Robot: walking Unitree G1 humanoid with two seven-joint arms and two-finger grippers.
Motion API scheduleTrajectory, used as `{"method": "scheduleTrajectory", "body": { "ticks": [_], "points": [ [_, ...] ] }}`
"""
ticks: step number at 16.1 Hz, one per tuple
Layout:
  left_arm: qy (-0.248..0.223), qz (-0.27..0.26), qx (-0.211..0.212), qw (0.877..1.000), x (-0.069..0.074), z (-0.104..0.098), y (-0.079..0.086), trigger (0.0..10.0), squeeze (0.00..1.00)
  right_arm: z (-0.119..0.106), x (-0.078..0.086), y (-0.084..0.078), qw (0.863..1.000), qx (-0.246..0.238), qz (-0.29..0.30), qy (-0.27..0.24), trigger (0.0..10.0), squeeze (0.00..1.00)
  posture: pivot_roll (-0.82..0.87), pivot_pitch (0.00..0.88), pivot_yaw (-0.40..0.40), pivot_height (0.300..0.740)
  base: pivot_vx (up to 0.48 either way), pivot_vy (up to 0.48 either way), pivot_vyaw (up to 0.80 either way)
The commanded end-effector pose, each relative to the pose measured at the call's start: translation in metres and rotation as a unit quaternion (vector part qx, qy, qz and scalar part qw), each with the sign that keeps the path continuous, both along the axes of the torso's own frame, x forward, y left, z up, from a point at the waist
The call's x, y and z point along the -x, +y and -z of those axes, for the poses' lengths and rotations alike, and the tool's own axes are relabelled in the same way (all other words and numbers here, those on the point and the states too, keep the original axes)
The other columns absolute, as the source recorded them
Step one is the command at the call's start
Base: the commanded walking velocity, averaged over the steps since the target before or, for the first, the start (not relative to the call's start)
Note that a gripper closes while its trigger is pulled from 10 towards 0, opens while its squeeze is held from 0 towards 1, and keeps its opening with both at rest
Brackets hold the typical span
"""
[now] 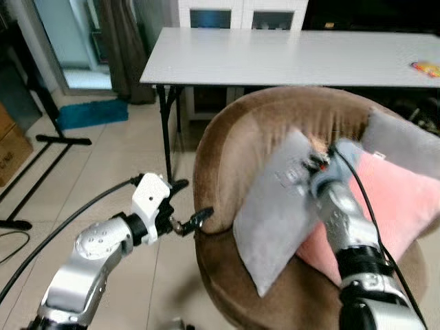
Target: Move the pillow to the sofa from floor
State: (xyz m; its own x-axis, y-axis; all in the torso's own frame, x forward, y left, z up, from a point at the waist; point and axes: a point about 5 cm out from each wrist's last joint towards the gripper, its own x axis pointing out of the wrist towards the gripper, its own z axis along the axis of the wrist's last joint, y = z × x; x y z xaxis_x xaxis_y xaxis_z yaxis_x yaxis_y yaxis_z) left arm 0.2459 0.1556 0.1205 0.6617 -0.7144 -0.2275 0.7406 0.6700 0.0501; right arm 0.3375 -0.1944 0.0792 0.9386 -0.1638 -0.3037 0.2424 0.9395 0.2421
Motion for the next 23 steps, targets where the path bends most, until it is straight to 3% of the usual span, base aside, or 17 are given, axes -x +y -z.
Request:
{"method": "scheduleTrajectory", "body": {
  "ticks": [1, 2, 3, 6, 9, 11, 14, 15, 16, 17, 20, 21, 23],
  "points": [
    [0.004, 0.019, -0.006, 1.000, -0.002, -0.001, -0.002, 10.0, 0.00, 0.007, 0.000, -0.019, 0.999, -0.023, 0.041, 0.006, 10.0, 0.00, 0.02, 0.000, -0.008, 0.740, 0.000, 0.000, 0.00],
    [0.006, 0.024, -0.006, 1.000, -0.002, -0.001, -0.002, 10.0, 0.00, 0.017, 0.005, -0.032, 0.997, -0.043, 0.067, 0.021, 10.0, 0.39, 0.02, 0.000, -0.008, 0.740, 0.000, 0.000, 0.00],
    [0.008, 0.027, -0.004, 1.000, -0.001, -0.001, -0.002, 10.0, 0.00, 0.021, 0.008, -0.043, 0.995, -0.047, 0.082, 0.026, 10.0, 1.00, 0.02, 0.000, -0.008, 0.740, 0.000, 0.000, 0.00],
    [0.013, 0.030, -0.003, 0.999, -0.001, -0.001, 0.000, 10.0, 0.00, 0.012, 0.006, -0.063, 0.995, -0.037, 0.087, -0.006, 10.0, 1.00, 0.02, 0.000, -0.009, 0.740, 0.000, 0.000, 0.00],
    [0.010, 0.027, -0.005, 1.000, -0.004, -0.002, 0.003, 10.0, 0.00, -0.011, -0.005, -0.067, 0.996, -0.052, 0.025, -0.063, 10.0, 1.00, 0.01, 0.000, -0.003, 0.740, 0.000, 0.000, 0.00],
    [0.000, 0.019, -0.008, 1.000, -0.006, -0.002, 0.003, 10.0, 0.00, -0.023, -0.008, -0.070, 0.997, -0.013, -0.006, -0.077, 10.0, 0.00, -0.01, 0.000, 0.001, 0.740, 0.000, 0.000, 0.00],
    [-0.042, -0.043, -0.016, 0.998, -0.013, -0.007, 0.010, 10.0, 0.00, -0.041, -0.003, -0.079, 0.993, 0.022, -0.006, -0.116, 10.0, 0.00, -0.01, 0.000, -0.006, 0.740, 0.000, 0.000, 0.00],
    [-0.060, -0.095, -0.019, 0.993, -0.018, -0.009, 0.016, 10.0, 0.00, -0.049, 0.001, -0.071, 0.990, 0.034, -0.018, -0.134, 10.0, 0.00, -0.01, 0.000, -0.005, 0.740, 0.000, 0.000, 0.00],
    [-0.065, -0.125, -0.017, 0.990, -0.019, -0.009, 0.019, 10.0, 0.00, -0.052, 0.006, -0.063, 0.988, 0.033, -0.028, -0.147, 10.0, 0.00, -0.02, 0.000, -0.005, 0.740, 0.000, 0.000, 0.00],
    [-0.079, -0.191, -0.020, 0.978, -0.019, -0.011, 0.026, 10.0, 0.00, -0.057, 0.024, -0.035, 0.983, 0.039, -0.062, -0.167, 10.0, 0.00, -0.02, 0.000, -0.006, 0.740, 0.000, 0.000, 0.00],
    [-0.095, -0.300, -0.057, 0.947, -0.010, 0.000, 0.040, 10.0, 0.00, -0.033, 0.055, 0.011, 0.989, 0.051, -0.064, -0.125, 10.0, 0.00, -0.02, 0.000, -0.011, 0.740, 0.000, 0.000, 0.00],
    [-0.094, -0.306, -0.057, 0.946, -0.009, 0.002, 0.040, 10.0, 0.00, -0.030, 0.058, 0.014, 0.990, 0.051, -0.062, -0.115, 10.0, 0.00, -0.02, 0.000, -0.011, 0.740, 0.000, 0.000, 0.00],
    [-0.097, -0.318, -0.048, 0.942, -0.004, 0.007, 0.041, 10.0, 0.00, -0.018, 0.067, 0.025, 0.987, 0.100, -0.091, -0.089, 10.0, 0.00, -0.01, 0.000, -0.018, 0.740, 0.000, 0.000, 0.00]
  ]
}}
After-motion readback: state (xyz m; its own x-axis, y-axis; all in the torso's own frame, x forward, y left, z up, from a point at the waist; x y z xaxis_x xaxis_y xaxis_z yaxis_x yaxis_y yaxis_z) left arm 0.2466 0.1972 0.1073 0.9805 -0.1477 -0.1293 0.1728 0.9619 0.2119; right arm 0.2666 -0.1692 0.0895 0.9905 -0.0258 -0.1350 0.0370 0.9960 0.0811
